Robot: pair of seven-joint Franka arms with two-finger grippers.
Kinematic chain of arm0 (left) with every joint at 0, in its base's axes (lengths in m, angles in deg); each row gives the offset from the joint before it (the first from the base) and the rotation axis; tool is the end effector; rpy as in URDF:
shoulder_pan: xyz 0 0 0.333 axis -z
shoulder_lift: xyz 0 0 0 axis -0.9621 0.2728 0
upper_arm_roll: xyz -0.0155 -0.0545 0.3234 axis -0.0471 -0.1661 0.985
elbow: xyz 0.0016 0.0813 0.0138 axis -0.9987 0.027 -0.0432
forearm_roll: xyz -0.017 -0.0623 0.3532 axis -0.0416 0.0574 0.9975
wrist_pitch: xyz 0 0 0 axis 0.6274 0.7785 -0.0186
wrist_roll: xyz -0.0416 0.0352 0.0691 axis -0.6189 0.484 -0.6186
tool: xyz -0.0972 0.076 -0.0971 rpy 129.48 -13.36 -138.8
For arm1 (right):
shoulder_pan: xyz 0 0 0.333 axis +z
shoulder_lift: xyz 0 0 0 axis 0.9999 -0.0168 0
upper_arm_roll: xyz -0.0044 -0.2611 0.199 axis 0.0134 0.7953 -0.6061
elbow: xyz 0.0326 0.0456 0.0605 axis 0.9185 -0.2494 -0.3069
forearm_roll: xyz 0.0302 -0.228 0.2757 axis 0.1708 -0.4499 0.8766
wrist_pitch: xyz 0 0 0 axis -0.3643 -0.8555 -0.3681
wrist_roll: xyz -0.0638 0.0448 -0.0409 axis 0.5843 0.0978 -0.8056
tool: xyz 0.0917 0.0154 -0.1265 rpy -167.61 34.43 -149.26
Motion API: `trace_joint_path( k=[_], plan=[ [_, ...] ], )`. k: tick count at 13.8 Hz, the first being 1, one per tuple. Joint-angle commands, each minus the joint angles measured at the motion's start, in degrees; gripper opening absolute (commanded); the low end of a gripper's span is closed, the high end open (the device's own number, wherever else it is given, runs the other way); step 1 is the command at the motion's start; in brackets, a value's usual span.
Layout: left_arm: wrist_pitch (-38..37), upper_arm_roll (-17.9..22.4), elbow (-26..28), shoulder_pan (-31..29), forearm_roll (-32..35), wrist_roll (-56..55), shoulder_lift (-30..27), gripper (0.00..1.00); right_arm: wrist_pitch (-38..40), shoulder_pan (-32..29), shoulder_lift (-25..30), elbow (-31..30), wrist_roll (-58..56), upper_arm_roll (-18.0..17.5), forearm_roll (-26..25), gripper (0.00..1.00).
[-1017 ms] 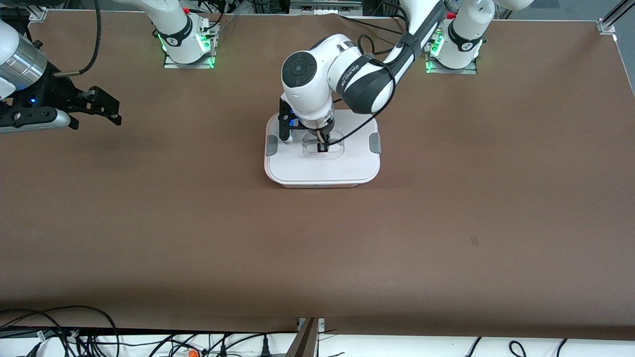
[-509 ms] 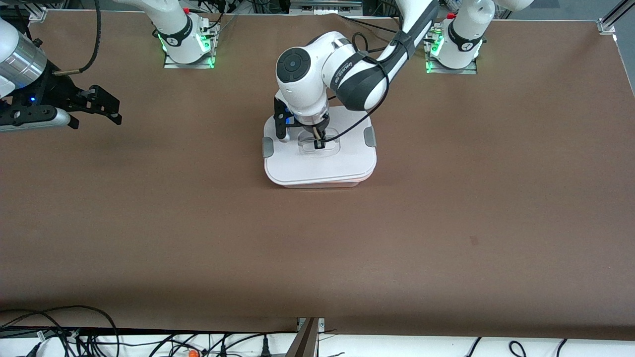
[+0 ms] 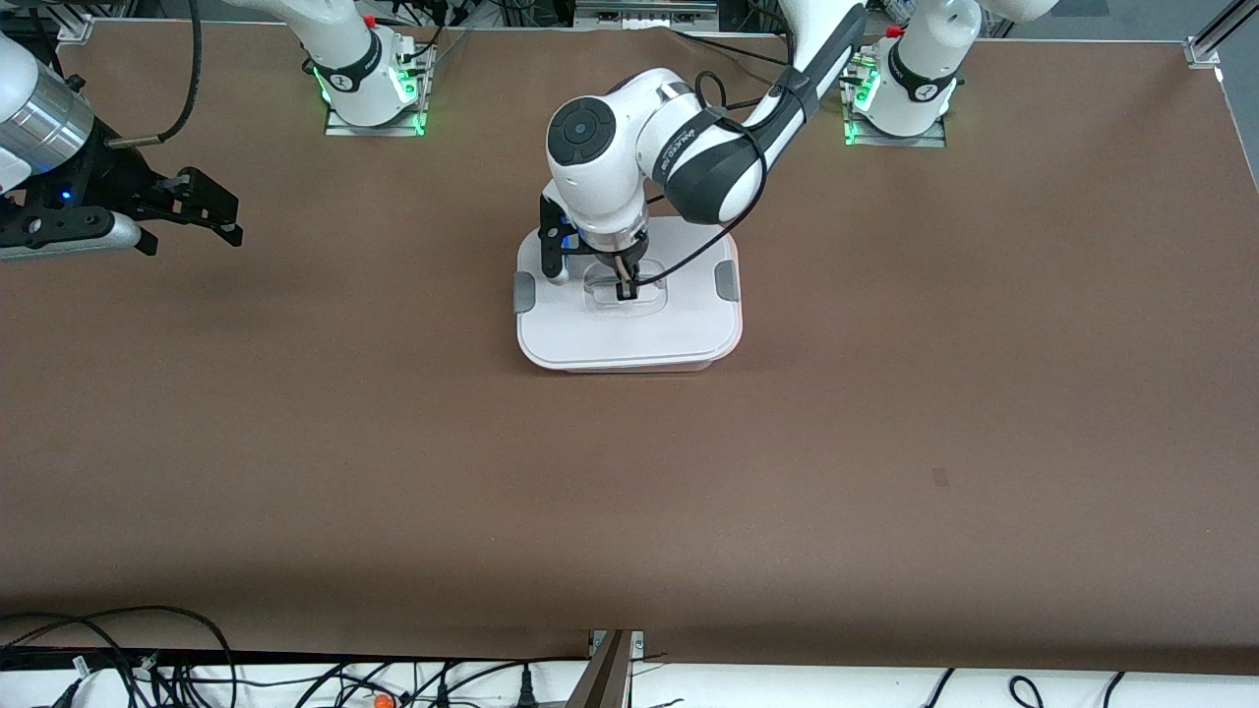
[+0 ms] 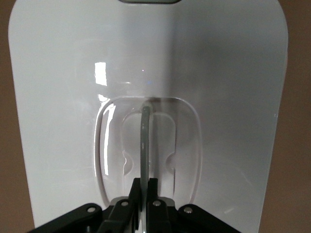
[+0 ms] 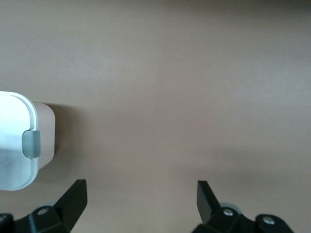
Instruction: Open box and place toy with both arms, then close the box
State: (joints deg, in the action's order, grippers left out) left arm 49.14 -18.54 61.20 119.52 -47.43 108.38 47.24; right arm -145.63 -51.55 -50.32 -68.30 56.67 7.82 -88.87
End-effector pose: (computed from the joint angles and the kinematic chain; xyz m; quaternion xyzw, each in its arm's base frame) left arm 0.4654 -0.5094 0.3286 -0.7389 0.6711 0.0525 0.0299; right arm 0.5160 0.0599 0.5702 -0.9983 -0.0526 -0.0199 0.0176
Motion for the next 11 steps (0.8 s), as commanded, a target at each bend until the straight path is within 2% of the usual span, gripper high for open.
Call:
trace_joint_path(
  k=[1, 11],
  plan=[
    [0.1, 0.54, -0.66, 0.45, 1.76, 1.13, 0.06, 0.0, 0.14, 0.66, 0.89, 0.02, 1.14, -0.02, -0.03, 1.0],
    [-1.39, 0.45, 1.53, -0.43, 1.68, 4.55, -2.22, 0.0, 0.14, 0.83, 0.45, -0.07, 0.88, -0.02, -0.03, 1.0]
  ],
)
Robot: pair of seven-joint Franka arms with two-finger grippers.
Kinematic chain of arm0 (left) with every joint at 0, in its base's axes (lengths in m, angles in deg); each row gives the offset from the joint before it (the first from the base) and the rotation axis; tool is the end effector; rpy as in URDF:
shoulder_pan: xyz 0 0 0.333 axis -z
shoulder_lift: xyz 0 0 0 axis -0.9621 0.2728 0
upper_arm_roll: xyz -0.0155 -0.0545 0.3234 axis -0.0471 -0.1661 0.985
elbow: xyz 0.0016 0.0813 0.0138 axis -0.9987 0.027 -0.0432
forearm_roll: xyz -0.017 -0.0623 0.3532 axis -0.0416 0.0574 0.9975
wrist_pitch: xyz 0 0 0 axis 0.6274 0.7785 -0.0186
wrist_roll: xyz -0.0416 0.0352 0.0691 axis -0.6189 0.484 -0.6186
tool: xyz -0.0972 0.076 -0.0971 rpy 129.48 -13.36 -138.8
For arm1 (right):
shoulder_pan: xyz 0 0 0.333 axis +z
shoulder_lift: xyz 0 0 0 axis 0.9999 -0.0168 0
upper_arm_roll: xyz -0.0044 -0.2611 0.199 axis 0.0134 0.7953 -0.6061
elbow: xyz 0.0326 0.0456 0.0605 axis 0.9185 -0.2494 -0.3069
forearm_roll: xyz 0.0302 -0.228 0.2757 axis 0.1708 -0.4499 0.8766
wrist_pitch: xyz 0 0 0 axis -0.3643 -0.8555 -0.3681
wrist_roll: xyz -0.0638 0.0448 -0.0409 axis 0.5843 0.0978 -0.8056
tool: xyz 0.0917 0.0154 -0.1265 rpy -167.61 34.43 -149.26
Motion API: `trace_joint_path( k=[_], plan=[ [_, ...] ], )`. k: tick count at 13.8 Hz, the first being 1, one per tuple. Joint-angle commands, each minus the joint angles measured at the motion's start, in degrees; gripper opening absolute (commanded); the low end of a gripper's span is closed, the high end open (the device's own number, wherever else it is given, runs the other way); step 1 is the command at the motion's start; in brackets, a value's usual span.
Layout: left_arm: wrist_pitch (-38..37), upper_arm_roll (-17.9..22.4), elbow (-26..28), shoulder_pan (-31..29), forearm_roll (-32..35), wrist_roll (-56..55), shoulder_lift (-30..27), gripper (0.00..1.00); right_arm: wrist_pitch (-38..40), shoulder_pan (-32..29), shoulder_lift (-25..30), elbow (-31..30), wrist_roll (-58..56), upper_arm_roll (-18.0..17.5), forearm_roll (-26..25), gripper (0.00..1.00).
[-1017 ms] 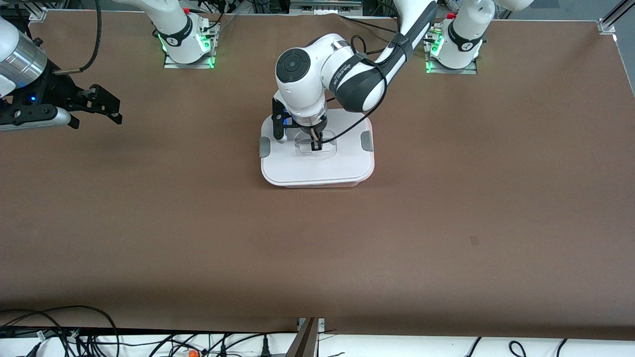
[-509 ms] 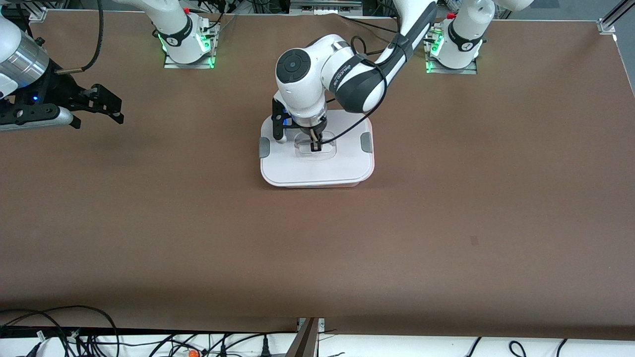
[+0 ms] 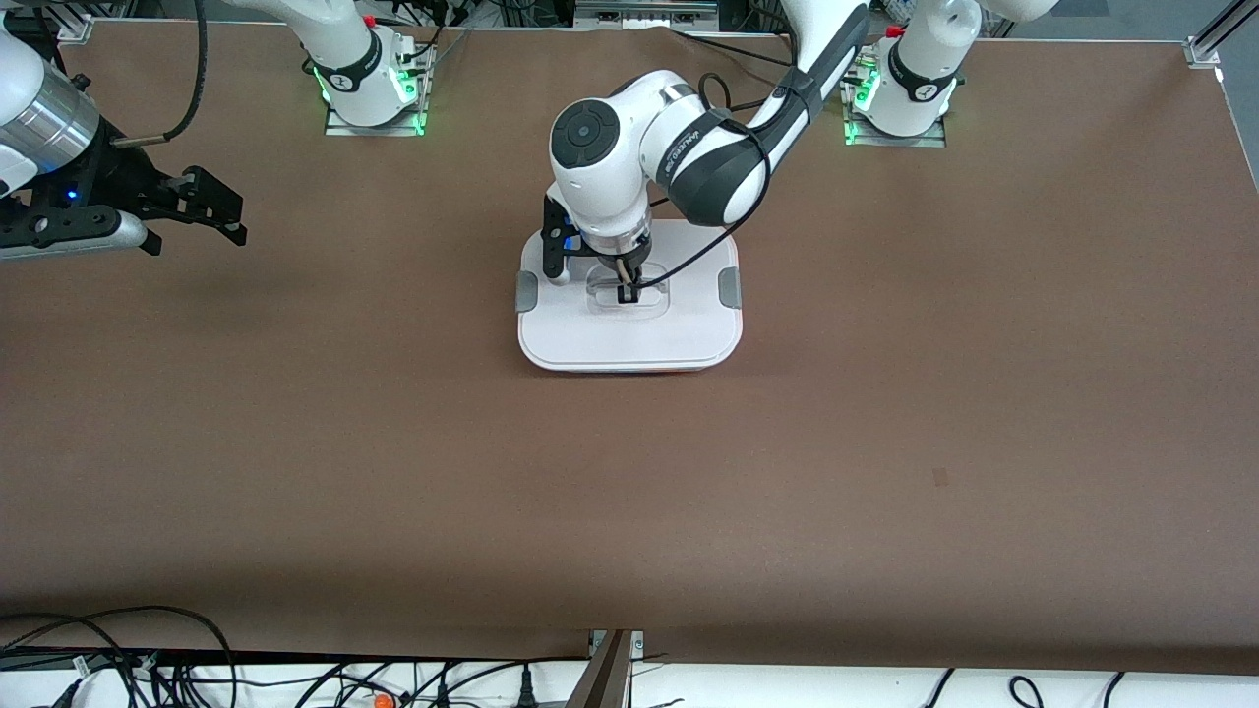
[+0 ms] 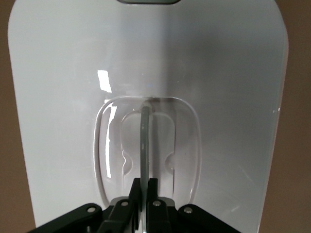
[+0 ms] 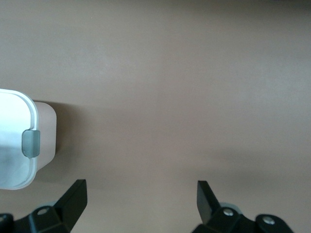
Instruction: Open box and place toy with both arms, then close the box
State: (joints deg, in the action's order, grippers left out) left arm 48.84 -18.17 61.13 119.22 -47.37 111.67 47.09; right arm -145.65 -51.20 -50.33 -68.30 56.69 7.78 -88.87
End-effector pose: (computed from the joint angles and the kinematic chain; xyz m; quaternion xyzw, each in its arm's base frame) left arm 0.4705 -0.5040 0.3305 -0.7229 0.6882 0.0540 0.0308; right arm 0.5156 0.0634 0.5701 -0.9981 -0.0558 -0.0200 0.0176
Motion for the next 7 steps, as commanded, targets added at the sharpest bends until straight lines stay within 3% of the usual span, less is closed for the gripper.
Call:
trace_joint_path(
  k=[1, 7],
  plan=[
    [-1.35, 0.08, 2.47, -0.31, 1.61, 1.26, -2.52, 0.0, 0.25, 0.48, 0.45, -0.07, 0.86, 0.11, -0.12, 1.0],
    [-0.74, 0.08, 5.47, 0.4, 1.52, 0.12, -4.63, 0.0, 0.42, 0.22, 0.28, 0.02, 0.86, 0.29, -0.39, 1.0]
  ],
)
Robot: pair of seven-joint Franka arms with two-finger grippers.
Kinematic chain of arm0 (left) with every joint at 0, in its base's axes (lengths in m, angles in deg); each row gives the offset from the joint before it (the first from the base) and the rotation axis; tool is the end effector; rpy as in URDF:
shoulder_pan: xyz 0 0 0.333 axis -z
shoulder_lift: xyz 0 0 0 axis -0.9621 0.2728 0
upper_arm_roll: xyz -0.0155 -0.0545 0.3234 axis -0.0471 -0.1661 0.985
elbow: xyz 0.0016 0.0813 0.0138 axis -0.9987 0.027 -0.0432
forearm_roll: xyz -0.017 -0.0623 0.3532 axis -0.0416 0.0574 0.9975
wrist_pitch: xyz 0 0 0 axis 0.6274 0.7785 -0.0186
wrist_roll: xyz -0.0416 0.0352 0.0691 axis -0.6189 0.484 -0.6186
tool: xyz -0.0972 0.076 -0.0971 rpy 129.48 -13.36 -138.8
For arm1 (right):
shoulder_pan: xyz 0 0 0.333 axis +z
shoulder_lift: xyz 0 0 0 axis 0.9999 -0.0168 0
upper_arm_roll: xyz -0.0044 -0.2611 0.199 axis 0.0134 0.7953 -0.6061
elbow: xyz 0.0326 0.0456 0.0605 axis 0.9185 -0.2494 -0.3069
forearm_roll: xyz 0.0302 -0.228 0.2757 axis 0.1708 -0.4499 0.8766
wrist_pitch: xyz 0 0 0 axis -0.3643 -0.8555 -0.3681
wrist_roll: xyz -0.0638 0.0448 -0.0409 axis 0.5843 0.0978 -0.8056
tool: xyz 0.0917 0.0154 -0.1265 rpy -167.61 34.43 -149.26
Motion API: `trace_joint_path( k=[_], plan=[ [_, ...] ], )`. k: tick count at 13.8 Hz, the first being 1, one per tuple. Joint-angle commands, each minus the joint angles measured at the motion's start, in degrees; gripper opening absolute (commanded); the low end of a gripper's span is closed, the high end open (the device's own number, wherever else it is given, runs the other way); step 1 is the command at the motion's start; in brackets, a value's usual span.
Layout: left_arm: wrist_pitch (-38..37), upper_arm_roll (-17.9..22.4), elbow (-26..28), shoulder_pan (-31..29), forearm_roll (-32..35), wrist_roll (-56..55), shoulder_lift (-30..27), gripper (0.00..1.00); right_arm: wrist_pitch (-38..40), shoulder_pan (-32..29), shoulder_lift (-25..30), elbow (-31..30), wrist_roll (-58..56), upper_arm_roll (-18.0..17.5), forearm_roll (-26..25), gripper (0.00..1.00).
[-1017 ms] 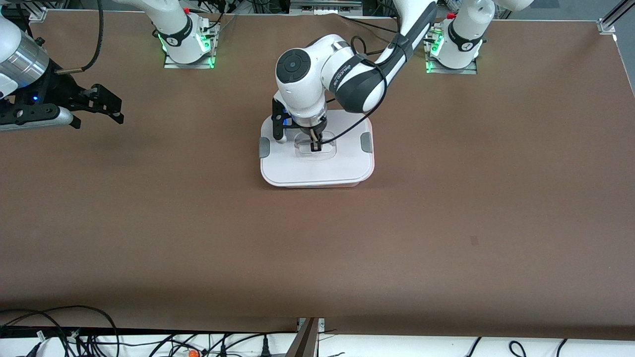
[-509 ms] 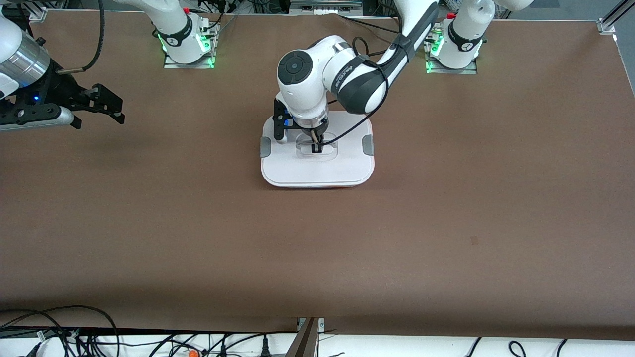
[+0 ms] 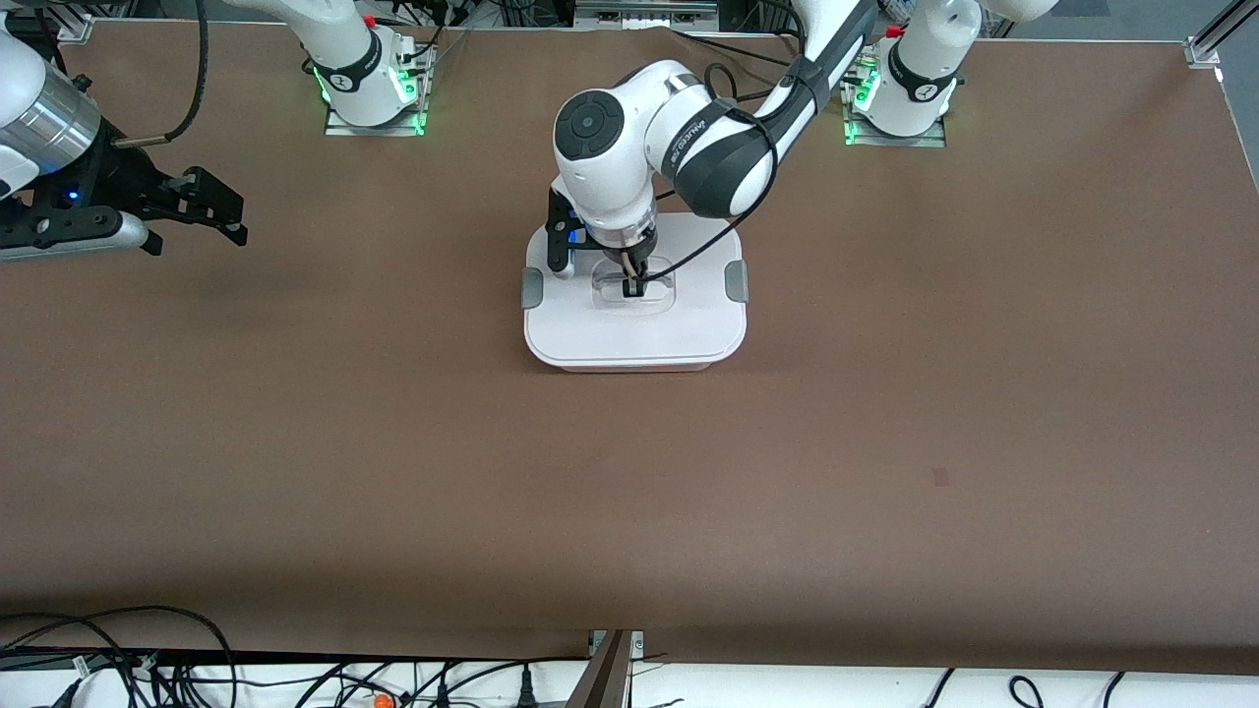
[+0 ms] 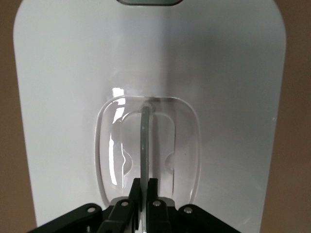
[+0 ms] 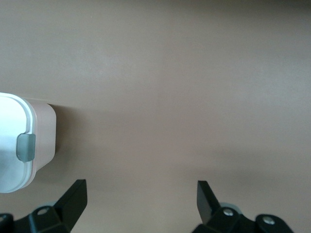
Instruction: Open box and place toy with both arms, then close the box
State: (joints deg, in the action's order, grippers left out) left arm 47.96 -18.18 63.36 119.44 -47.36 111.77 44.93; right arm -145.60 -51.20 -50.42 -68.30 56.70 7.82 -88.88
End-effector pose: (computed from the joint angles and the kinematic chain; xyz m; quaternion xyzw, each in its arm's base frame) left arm 0.4608 -0.4979 0.3387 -0.7201 0.6903 0.0621 0.0328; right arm 0.5158 0.0632 0.5693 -0.9981 -0.0554 -0.0189 0.0170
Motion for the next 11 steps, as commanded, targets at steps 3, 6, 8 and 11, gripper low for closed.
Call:
trace_joint_path(
  k=[3, 6, 8, 11],
  plan=[
    [0.57, 0.09, 3.24, 0.17, 1.61, 0.01, -1.94, 0.0, 0.37, -0.65, 0.37, -0.06, 1.03, 0.16, -0.65, 1.0],
    [3.11, 0.09, 3.24, 0.08, 1.61, 0.19, -0.62, 0.0, 0.81, -22.0, 0.11, -0.06, 0.24, -19.96, -0.74, 1.0],
    [3.74, 0.09, 2.53, -0.01, 1.34, 0.01, 0.34, 0.0, 1.51, -33.92, 0.11, -0.15, 0.59, -31.54, -0.56, 1.0],
    [3.74, 0.09, 2.62, -0.18, 1.43, 0.01, 0.44, 0.0, 1.87, -34.05, 0.28, -0.06, 0.24, -31.75, -0.47, 1.0]
  ],
)
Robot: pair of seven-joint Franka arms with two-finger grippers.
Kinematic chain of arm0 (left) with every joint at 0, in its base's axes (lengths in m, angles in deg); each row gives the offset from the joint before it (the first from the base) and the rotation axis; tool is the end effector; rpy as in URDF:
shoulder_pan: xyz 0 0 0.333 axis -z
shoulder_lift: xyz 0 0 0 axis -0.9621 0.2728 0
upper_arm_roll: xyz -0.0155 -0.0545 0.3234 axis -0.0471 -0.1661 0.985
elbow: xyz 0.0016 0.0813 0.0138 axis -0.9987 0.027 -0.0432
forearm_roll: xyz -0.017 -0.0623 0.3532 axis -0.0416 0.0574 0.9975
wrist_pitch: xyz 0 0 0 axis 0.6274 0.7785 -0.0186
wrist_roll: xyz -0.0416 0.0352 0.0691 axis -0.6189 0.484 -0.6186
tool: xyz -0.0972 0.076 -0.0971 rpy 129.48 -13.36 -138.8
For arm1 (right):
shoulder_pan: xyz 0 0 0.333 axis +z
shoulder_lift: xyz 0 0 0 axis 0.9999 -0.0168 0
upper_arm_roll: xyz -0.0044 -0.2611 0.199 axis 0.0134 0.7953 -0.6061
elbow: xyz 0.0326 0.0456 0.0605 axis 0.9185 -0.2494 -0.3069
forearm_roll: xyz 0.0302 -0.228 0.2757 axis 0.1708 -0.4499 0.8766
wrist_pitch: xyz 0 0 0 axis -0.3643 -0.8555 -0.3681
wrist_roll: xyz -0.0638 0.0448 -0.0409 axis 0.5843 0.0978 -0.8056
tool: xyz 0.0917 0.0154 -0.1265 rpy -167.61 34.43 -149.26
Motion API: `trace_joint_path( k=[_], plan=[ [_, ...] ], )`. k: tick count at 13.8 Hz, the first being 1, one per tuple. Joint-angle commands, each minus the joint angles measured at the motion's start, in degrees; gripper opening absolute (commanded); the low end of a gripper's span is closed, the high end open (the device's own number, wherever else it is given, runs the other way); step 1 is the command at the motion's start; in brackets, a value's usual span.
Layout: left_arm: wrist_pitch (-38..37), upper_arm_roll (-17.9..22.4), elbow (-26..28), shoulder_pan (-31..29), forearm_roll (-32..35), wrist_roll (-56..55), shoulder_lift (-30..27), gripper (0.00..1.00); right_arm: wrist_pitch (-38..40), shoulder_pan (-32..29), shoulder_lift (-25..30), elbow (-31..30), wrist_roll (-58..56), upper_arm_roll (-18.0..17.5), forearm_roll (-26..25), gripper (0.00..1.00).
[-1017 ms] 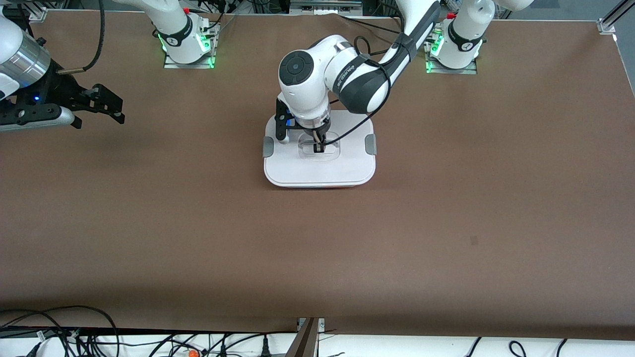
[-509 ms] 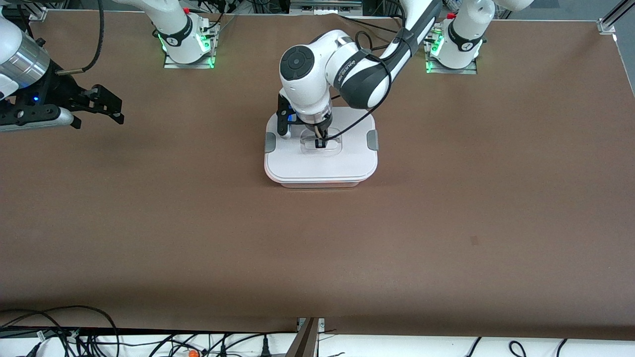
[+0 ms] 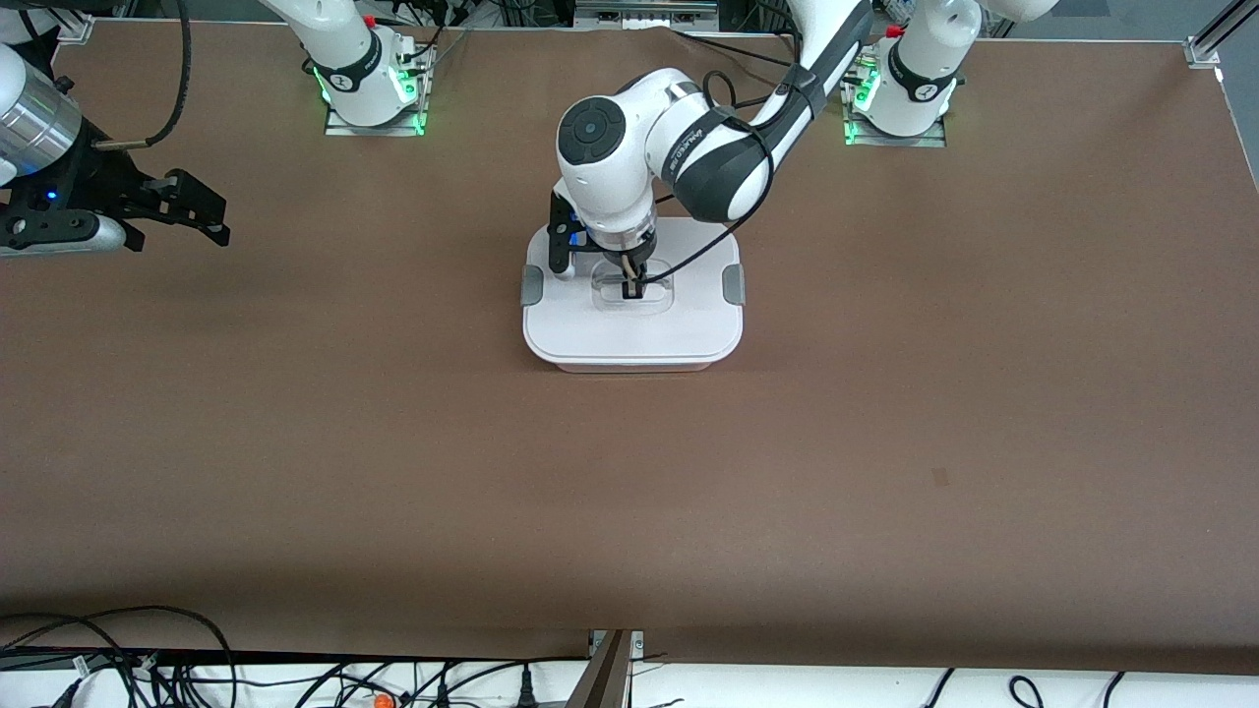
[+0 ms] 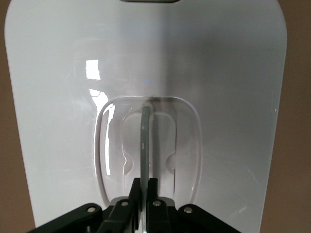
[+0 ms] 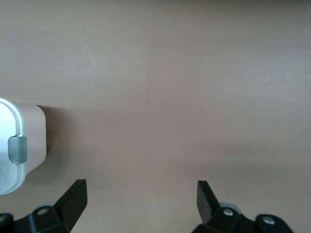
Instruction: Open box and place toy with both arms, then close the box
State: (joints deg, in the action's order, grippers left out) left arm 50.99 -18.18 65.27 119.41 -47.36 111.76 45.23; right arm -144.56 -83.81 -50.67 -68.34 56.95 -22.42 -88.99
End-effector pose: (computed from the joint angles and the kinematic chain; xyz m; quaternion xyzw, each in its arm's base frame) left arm 0.4612 -0.4994 0.3247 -0.7195 0.6916 0.0551 0.0312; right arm 0.5145 0.0458 0.5679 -0.9994 -0.0327 -0.0110 0.0053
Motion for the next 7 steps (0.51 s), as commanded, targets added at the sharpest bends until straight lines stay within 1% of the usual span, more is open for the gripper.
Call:
trace_joint_path(
  k=[1, 3, 4, 5, 7],
  plan=[
    [0.54, 0.08, 0.98, -0.06, 1.43, 0.03, -0.13, 0.0, 1.01, -1.44, 0.44, -0.02, 0.08, -1.51, -0.36, 1.0],
    [0.37, 0.08, 1.07, 0.02, 1.43, 0.03, -0.13, 0.0, 2.58, -1.44, 0.0, -0.02, -0.27, -1.51, -0.01, 1.0],
    [0.37, 0.08, 0.9, 0.02, 1.43, 0.11, 0.04, 0.35, 3.29, -1.44, -0.18, -0.11, -0.45, -1.6, -0.01, 1.0],
    [0.37, 0.08, 0.46, -0.15, 1.17, 0.2, -0.04, 0.99, 3.9, -1.44, -0.44, -0.11, -1.06, -1.6, 0.08, 1.0],
    [-0.07, 0.52, -1.2, -0.33, 0.64, 0.11, -0.92, 1.0, 4.0, -1.44, -0.53, -0.02, -1.24, -1.6, 0.08, 1.0]
  ],
)
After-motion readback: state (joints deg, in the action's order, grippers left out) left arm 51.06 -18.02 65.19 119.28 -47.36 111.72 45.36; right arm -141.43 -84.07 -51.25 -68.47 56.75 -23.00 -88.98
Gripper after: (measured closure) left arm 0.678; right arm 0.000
